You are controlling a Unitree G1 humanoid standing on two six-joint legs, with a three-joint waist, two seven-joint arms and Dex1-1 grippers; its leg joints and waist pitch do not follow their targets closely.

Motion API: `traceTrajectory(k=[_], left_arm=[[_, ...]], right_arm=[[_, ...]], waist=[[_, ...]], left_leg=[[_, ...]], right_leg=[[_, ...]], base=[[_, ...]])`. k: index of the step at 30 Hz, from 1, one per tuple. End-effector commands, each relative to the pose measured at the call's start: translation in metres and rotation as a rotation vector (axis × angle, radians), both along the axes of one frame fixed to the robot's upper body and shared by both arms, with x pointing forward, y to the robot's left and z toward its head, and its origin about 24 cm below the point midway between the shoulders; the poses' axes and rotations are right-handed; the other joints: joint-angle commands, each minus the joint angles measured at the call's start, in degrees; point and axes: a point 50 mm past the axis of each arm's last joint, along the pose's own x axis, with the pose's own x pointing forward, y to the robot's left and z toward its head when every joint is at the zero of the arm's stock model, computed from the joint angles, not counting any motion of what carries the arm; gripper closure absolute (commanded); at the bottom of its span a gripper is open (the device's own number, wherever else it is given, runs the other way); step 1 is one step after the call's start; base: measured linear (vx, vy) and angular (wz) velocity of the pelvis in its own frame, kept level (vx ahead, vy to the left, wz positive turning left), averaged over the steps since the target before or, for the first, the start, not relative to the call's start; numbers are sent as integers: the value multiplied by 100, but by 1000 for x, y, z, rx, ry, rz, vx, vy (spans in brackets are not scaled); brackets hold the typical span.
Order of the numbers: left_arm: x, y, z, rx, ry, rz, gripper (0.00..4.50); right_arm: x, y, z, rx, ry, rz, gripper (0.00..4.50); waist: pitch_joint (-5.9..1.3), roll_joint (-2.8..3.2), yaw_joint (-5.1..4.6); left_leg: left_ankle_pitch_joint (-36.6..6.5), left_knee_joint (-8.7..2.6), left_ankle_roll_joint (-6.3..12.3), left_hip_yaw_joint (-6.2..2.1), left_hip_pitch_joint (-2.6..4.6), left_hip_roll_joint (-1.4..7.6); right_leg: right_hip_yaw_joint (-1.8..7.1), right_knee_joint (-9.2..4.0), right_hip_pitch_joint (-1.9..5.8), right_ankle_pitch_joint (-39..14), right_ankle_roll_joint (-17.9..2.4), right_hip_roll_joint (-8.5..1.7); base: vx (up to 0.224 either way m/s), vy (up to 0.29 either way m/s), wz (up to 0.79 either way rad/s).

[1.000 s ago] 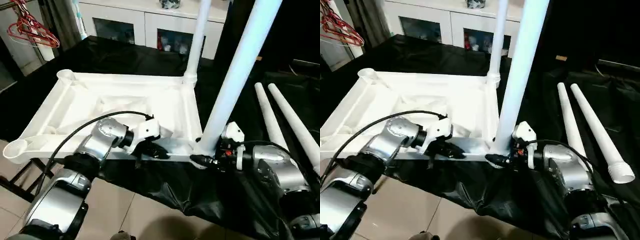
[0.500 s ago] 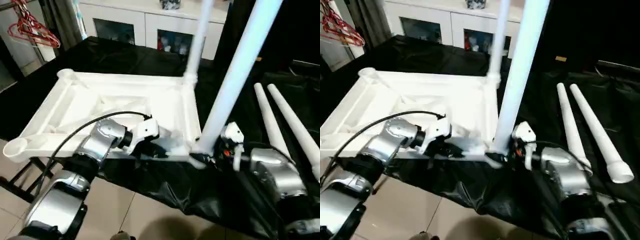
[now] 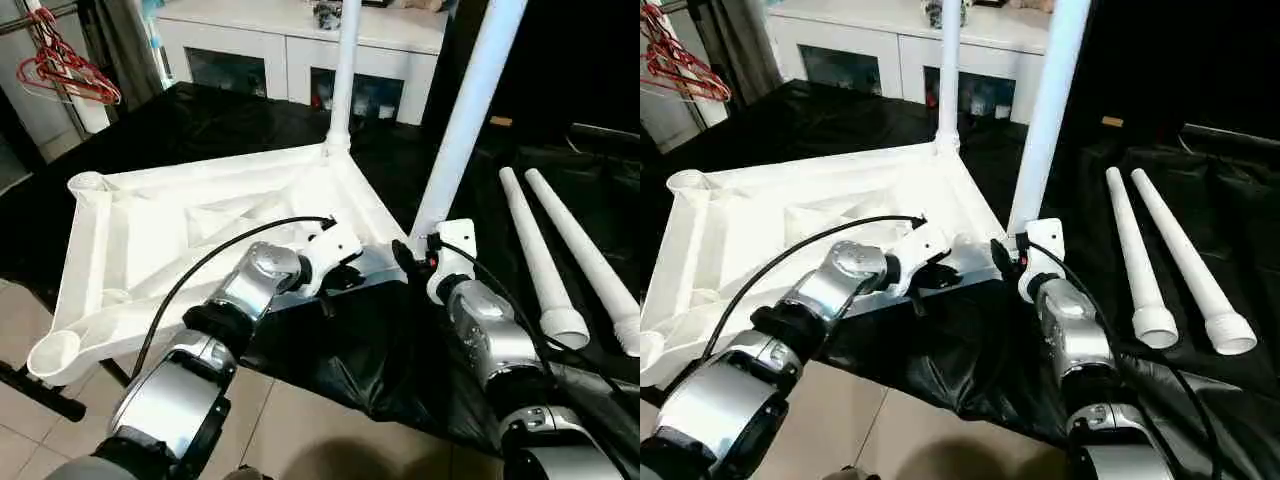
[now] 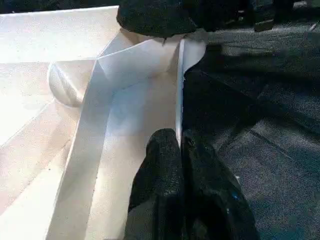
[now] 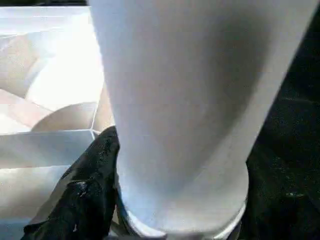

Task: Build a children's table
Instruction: Rotate leg to tighten

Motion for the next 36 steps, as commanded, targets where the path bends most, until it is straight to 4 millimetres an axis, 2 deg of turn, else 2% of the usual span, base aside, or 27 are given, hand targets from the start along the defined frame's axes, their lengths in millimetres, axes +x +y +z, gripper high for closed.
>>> traceTrajectory(k=[1,3,4,5,8,13,15,16,17,19,20,22,24,25,26,27,28,29,34,35,36], left_arm=[[1,-23,13,-24,-98,-37,450],[-3,-18,15,-38,-127,-113,450],[-3,-17,16,-42,-130,-128,450],[-6,-13,16,-54,-126,-167,450],[-9,2,13,-15,-109,-230,450],[-14,22,10,-6,-43,-314,450],[-16,26,9,0,-24,-335,450],[-17,29,9,3,-6,-348,450],[-18,32,9,4,8,-360,450],[-19,39,10,11,38,-393,450],[-20,41,10,16,45,-405,450],[-21,43,10,19,56,-418,450],[-20,46,12,18,61,-420,450],[-20,48,13,18,62,-419,450],[-19,50,14,21,60,-416,450],[-19,51,14,23,59,-415,450],[-19,52,14,25,60,-414,450],[-18,53,15,29,56,-408,450],[-17,55,16,31,57,-406,450],[-17,55,15,30,57,-403,450],[-16,54,15,26,50,-389,450]], right_arm=[[-7,46,-5,79,28,191,102],[-6,40,1,83,-4,232,86],[-6,39,2,76,-13,248,74],[-7,35,4,70,-27,294,65],[-13,25,7,47,-36,433,65],[-24,4,11,23,-5,630,65],[-26,-1,12,25,4,672,65],[-27,-4,13,24,10,697,65],[-29,-7,15,27,18,723,65],[-34,-15,18,13,40,811,65],[-36,-17,20,5,49,843,65],[-38,-20,21,-8,55,871,80],[-41,-21,21,-23,74,913,90],[-42,-21,21,-30,83,930,100],[-44,-20,20,-30,89,942,121],[-44,-20,19,-27,91,946,121],[-45,-19,19,-24,95,953,121],[-46,-17,18,-23,97,961,131],[-48,-14,17,-11,104,974,165],[-49,-13,16,2,108,972,167],[-50,-11,14,16,109,957,170]], waist=[[-315,-11,-32],[-336,-22,-36],[-340,-22,-37],[-341,-49,-49],[-361,-34,-40],[-423,-24,20],[-441,-19,72],[-436,-46,94],[-441,-41,94],[-445,-74,103],[-429,-70,107],[-417,-80,118],[-397,-86,117],[-387,-153,107],[-380,-140,128],[-377,-124,136],[-381,-122,139],[-378,-163,138],[-372,-149,158],[-377,-116,165],[-379,-136,161]], left_leg=[[-2263,-483,43,-152,125,282],[-2014,-478,152,-147,72,283],[-1939,-467,193,-132,74,286],[-1884,-455,242,-118,71,286],[-1640,-427,344,-105,48,289],[-838,-344,632,-61,6,317],[-614,-313,750,-36,10,339],[-627,-306,769,-24,17,330],[-624,-307,772,-25,14,332],[-622,-298,785,-20,14,331],[-686,-298,813,-2,21,335],[-788,-303,772,7,33,349],[-975,-317,647,12,43,348],[-1018,-321,628,21,40,347],[-1071,-324,567,17,46,349],[-1100,-327,516,13,52,352],[-1090,-329,497,14,58,354],[-1070,-330,477,16,48,355],[-1105,-325,423,10,40,345],[-1109,-322,411,6,45,343],[-1091,-320,417,10,39,341]], right_leg=[[232,-503,125,-2204,-916,-448],[244,-459,174,-1846,-1014,-462],[252,-447,170,-1764,-1067,-469],[251,-444,177,-1749,-1109,-466],[257,-414,202,-1543,-1185,-473],[227,-241,270,-300,-1515,-422],[224,-170,256,153,-1664,-421],[223,-161,250,201,-1693,-412],[222,-159,250,192,-1690,-416],[217,-154,261,156,-1685,-405],[223,-168,237,64,-1682,-404],[228,-190,217,-206,-1643,-421],[234,-230,202,-624,-1561,-424],[237,-248,199,-733,-1532,-425],[242,-260,189,-959,-1472,-437],[249,-269,178,-1108,-1401,-444],[250,-271,174,-1128,-1390,-443],[251,-269,173,-1124,-1378,-436],[258,-260,160,-1195,-1331,-437],[259,-258,160,-1195,-1327,-441],[260,-257,165,-1137,-1324,-432]], base=[[0,0,0],[0,0,0],[0,0,0],[0,0,0],[0,0,0],[33,-17,0],[0,0,0],[0,0,0],[0,0,0],[0,0,0],[0,0,0],[0,0,0],[0,0,0],[0,0,0],[0,0,0],[0,0,0],[0,0,0],[0,0,0],[0,0,0],[0,0,0],[0,0,0]])
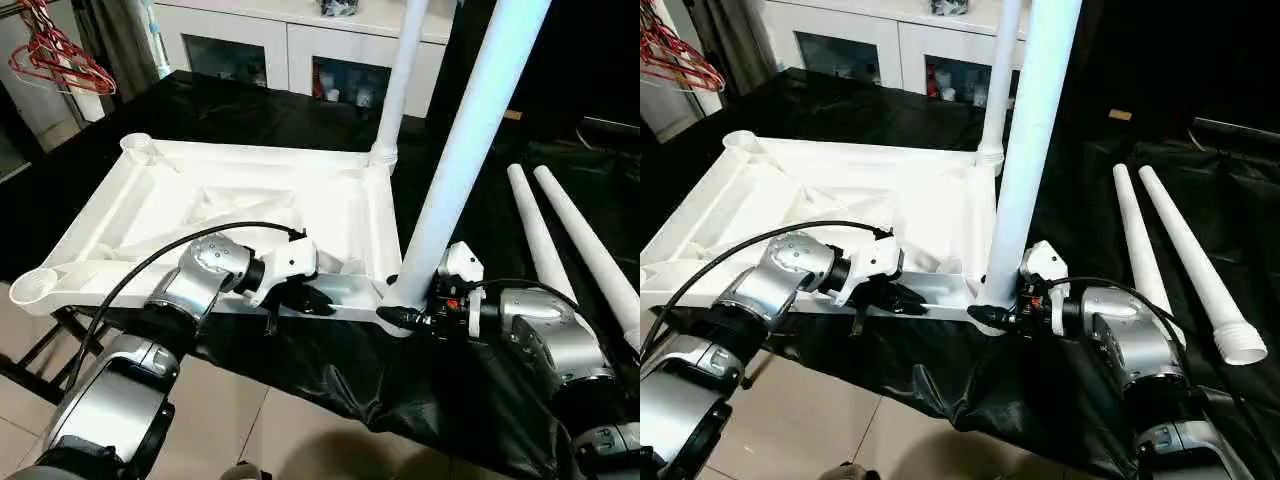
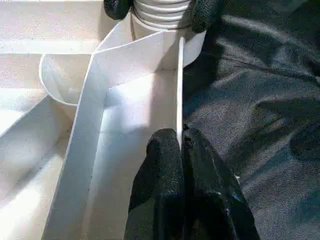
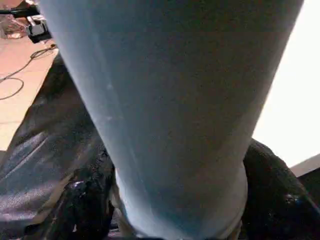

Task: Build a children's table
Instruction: Rotate leg to tighten

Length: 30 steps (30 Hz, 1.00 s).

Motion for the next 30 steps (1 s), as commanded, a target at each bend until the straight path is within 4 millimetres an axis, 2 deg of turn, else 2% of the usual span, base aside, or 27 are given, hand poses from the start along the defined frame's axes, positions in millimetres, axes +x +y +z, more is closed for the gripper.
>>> traceTrajectory(k=[1,4,5,6,7,8,9,10,11,12,13,14,16,17,19,20,21,22,23,25,26,28,29,30], left_arm=[[2,-8,1,-15,-34,19,450],[4,-12,0,-24,-53,57,450],[8,-16,-1,-24,-76,105,450],[11,-21,-2,-29,-99,160,450],[14,-27,-3,-40,-114,207,450],[18,-44,-5,-59,-141,294,450],[18,-44,-5,-59,-141,294,450],[19,-54,-5,-63,-149,326,450],[19,-58,-5,-64,-155,339,450],[20,-63,-5,-65,-158,356,450],[20,-67,-5,-69,-165,377,450],[21,-72,-5,-75,-167,396,450],[21,-78,-4,-78,-177,411,450],[20,-83,-4,-86,-184,402,450],[19,-86,-3,-95,-184,382,450],[18,-87,-3,-94,-188,369,450],[17,-87,-4,-93,-184,362,450],[17,-87,-4,-92,-181,357,450],[15,-85,-4,-100,-187,323,450],[14,-84,-4,-102,-183,310,450],[13,-81,-4,-110,-175,279,450],[12,-77,-4,-115,-168,255,450],[11,-74,-3,-113,-165,238,450],[11,-71,-4,-108,-163,226,450]], right_arm=[[-7,15,-7,33,32,40,170],[-5,16,-10,50,29,-25,171],[0,18,-14,48,19,-111,172],[6,19,-17,38,0,-214,172],[11,20,-21,38,-13,-306,173],[20,26,-29,71,-17,-519,173],[20,26,-29,71,-17,-519,173],[24,32,-32,104,1,-626,173],[26,35,-33,115,10,-664,174],[28,40,-34,124,18,-704,174],[30,44,-35,126,26,-743,174],[32,48,-36,122,32,-782,174],[36,54,-36,120,42,-831,174],[38,61,-35,108,34,-834,174],[40,66,-32,112,11,-819,174],[41,67,-30,123,1,-821,139],[42,68,-29,135,-4,-816,118],[42,67,-28,146,-7,-812,104],[43,65,-24,161,-16,-798,102],[44,64,-23,156,-28,-786,95],[44,60,-20,131,-60,-757,64],[45,55,-18,112,-83,-738,58],[45,52,-17,110,-93,-716,58],[44,49,-15,110,-96,-691,58]], waist=[[-388,-60,20],[-382,-74,19],[-375,-73,14],[-351,-79,-27],[-341,-77,-42],[-331,-79,-84],[-319,-70,-122],[-321,-110,-138],[-319,-98,-131],[-323,-117,-135],[-325,-95,-132],[-323,-102,-133],[-332,-106,-139],[-325,-115,-127],[-332,-109,-135],[-330,-104,-128],[-332,-80,-124],[-339,-94,-125],[-343,-58,-116],[-358,-79,-123],[-364,-54,-112],[-378,-68,-126],[-380,-33,-127],[-382,-44,-130]], left_leg=[[-1078,-360,397,-99,89,272],[-1159,-366,360,-101,96,268],[-1209,-371,339,-104,96,270],[-1429,-389,199,-117,113,257],[-1534,-397,146,-123,130,246],[-1666,-407,7,-138,146,248],[-1882,-420,-91,-169,188,234],[-1903,-419,-66,-167,174,215],[-1910,-422,-45,-171,179,216],[-1928,-422,11,-173,173,217],[-1925,-431,35,-173,171,222],[-1958,-432,40,-166,179,223],[-1938,-438,40,-170,161,213],[-1948,-437,69,-164,167,214],[-1929,-442,72,-169,142,209],[-1939,-442,90,-163,150,213],[-1955,-440,93,-166,151,213],[-1933,-447,106,-166,142,217],[-1903,-450,125,-165,140,218],[-1808,-454,139,-163,114,224],[-1757,-444,156,-153,121,224],[-1578,-444,207,-153,71,221],[-1567,-436,212,-146,85,222],[-1549,-420,234,-133,98,221]], right_leg=[[250,-363,270,-1197,-1306,-440],[243,-376,260,-1284,-1303,-436],[246,-387,259,-1375,-1283,-443],[251,-440,224,-1831,-1182,-467],[246,-470,216,-2057,-1129,-463],[248,-492,188,-2383,-1033,-471],[221,-545,165,-2790,-941,-481],[215,-576,181,-2975,-820,-478],[217,-590,174,-3006,-798,-489],[208,-610,173,-3014,-758,-485],[213,-603,166,-2923,-756,-480],[217,-612,149,-2902,-755,-477],[214,-594,165,-2797,-765,-471],[218,-602,151,-2788,-757,-477],[214,-595,173,-2746,-752,-481],[220,-605,163,-2708,-738,-481],[226,-598,162,-2671,-748,-486],[227,-584,177,-2562,-770,-480],[232,-564,179,-2402,-820,-474],[233,-529,206,-2121,-893,-466],[240,-512,204,-1940,-963,-465],[234,-459,256,-1607,-1065,-464],[237,-454,246,-1551,-1086,-461],[241,-452,241,-1454,-1140,-460]], base=[[0,0,0],[0,0,0],[0,0,0],[0,0,0],[0,0,0],[0,0,0],[-51,10,-4],[0,0,0],[0,0,0],[0,0,0],[0,0,0],[0,0,0],[0,0,0],[0,0,0],[0,0,0],[0,0,0],[0,0,0],[0,0,0],[0,0,0],[0,0,0],[0,0,0],[0,0,0],[0,0,0],[0,0,0]])
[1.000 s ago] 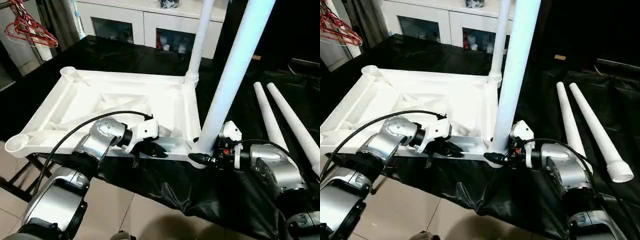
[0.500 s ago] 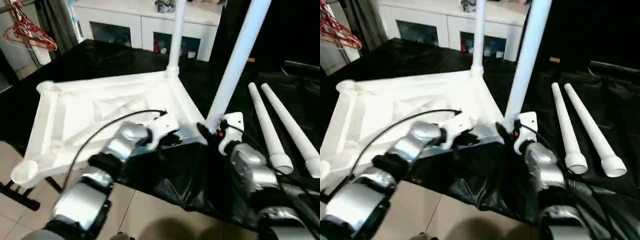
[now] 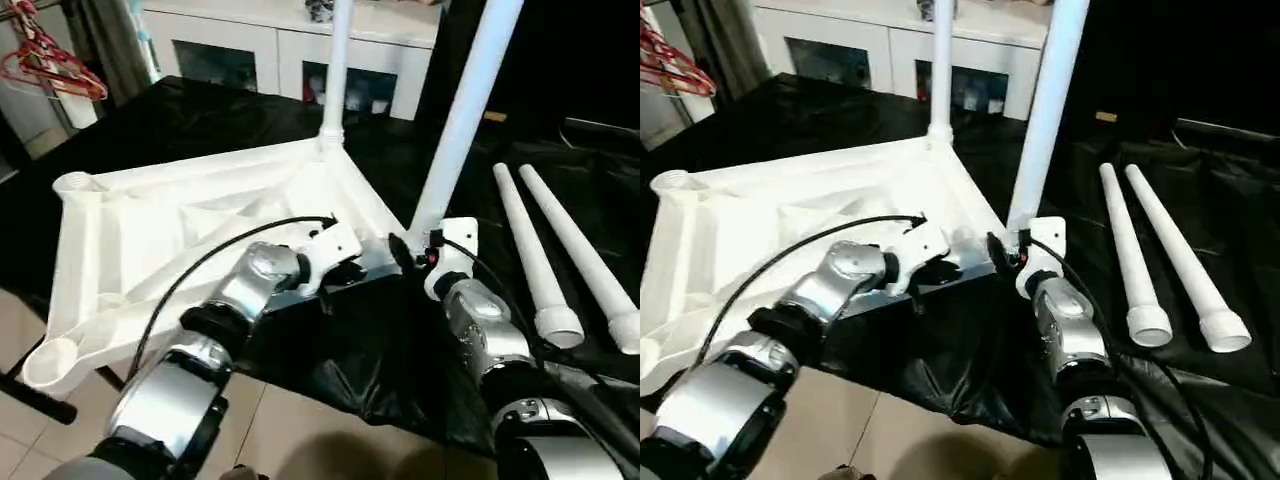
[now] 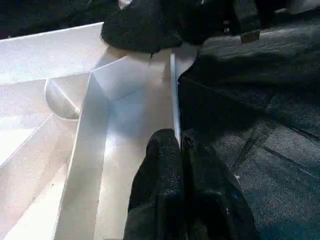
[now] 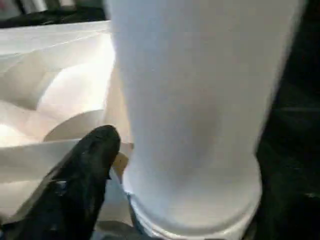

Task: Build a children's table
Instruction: Rotate leg to tighten

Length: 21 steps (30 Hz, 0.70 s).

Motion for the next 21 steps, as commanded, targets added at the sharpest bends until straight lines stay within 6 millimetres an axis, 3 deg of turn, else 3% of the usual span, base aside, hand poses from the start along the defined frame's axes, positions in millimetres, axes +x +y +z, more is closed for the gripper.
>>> traceTrajectory(k=[1,6,8,10,11,12,17,21], left_arm=[[-5,-11,8,-22,-35,-119,450],[-5,8,7,12,-18,-162,450],[-5,13,7,18,-4,-180,450],[-6,14,7,19,0,-186,450],[-8,20,8,12,26,-226,450],[-10,23,9,4,49,-253,450],[-13,35,10,19,101,-324,450],[-13,39,10,44,107,-336,450]], right_arm=[[-4,18,3,-7,-6,196,58],[-13,-7,7,-99,-4,385,58],[-17,-14,9,-115,7,457,58],[-18,-15,9,-116,10,474,58],[-26,-21,12,-106,26,573,58],[-30,-23,14,-97,39,633,58],[-44,-28,18,-97,92,826,58],[-44,-30,19,-115,106,845,85]], waist=[[-378,-11,-6],[-411,-9,42],[-414,-8,56],[-399,-9,81],[-389,-9,78],[-381,26,98],[-363,6,93],[-369,14,102]], left_leg=[[-1524,-416,269,-134,70,244],[-1013,-361,532,-106,46,263],[-970,-352,561,-97,55,277],[-1032,-351,576,-91,48,283],[-1132,-359,559,-91,56,288],[-1234,-363,556,-98,61,290],[-1472,-391,446,-106,64,308],[-1454,-390,352,-112,69,310]], right_leg=[[255,-451,257,-1413,-1158,-403],[240,-334,305,-486,-1416,-373],[232,-311,302,-365,-1507,-365],[229,-318,308,-478,-1514,-373],[229,-344,298,-663,-1496,-378],[231,-356,313,-820,-1480,-386],[232,-395,289,-1140,-1447,-385],[240,-391,274,-1229,-1431,-405]], base=[[0,0,0],[0,0,0],[0,0,0],[0,0,0],[0,0,0],[0,0,0],[0,0,0],[0,0,0]])
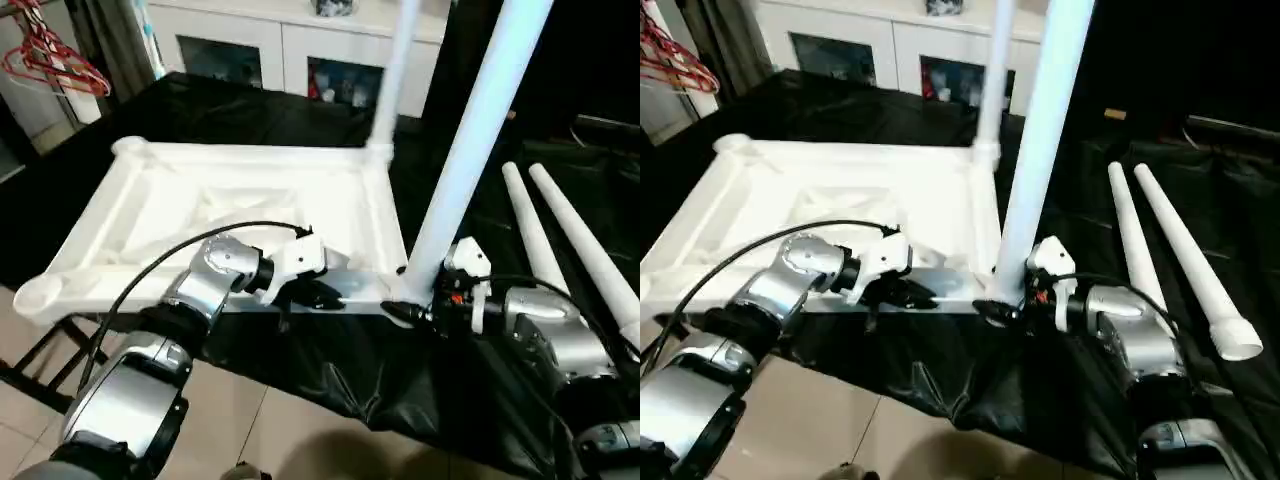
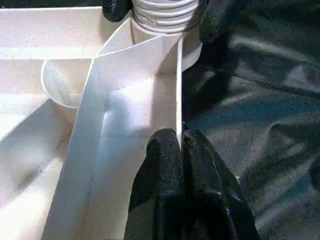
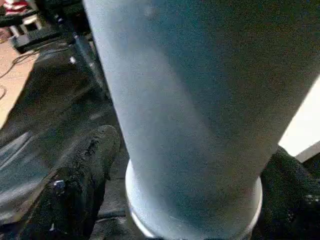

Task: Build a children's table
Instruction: Rotate leg to tighten

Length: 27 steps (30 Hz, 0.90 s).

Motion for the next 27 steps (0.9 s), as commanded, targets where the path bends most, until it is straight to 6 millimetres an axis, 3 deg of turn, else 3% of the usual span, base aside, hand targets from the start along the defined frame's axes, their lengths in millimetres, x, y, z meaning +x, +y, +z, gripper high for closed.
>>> traceTrajectory(k=[1,6,16,19,23,26,27], left_arm=[[0,-5,2,12,-4,-34,450],[1,-1,6,13,9,-39,450],[5,-3,4,-10,-23,40,450],[12,-10,1,9,-69,157,450],[19,-34,0,-12,-103,297,450],[20,-47,0,-28,-104,345,450],[21,-56,1,-35,-113,365,450]], right_arm=[[-2,6,1,-10,11,60,85],[-3,5,3,-17,26,83,129],[-7,19,-8,27,37,22,171],[-1,28,-15,52,13,-136,173],[9,47,-28,80,14,-420,173],[13,55,-33,66,19,-531,174],[18,60,-36,60,26,-614,174]], waist=[[-379,-13,27],[-394,-6,42],[-377,-46,66],[-354,-40,28],[-321,-19,-53],[-312,-30,-85],[-312,25,-85]], left_leg=[[-1434,-396,330,-121,90,292],[-1264,-375,379,-112,87,284],[-1325,-390,322,-115,94,296],[-1533,-413,213,-127,108,280],[-1936,-452,-31,-177,161,252],[-2112,-456,-51,-192,189,229],[-2135,-462,-32,-196,181,231]], right_leg=[[246,-393,285,-1216,-1437,-405],[243,-357,298,-862,-1522,-396],[250,-390,275,-1288,-1380,-417],[254,-444,249,-1722,-1248,-422],[240,-555,199,-2609,-974,-440],[227,-618,174,-2978,-800,-439],[235,-625,169,-2937,-785,-439]], base=[[0,0,0],[0,0,0],[0,0,0],[0,0,0],[0,0,0],[0,0,0],[0,0,0]])
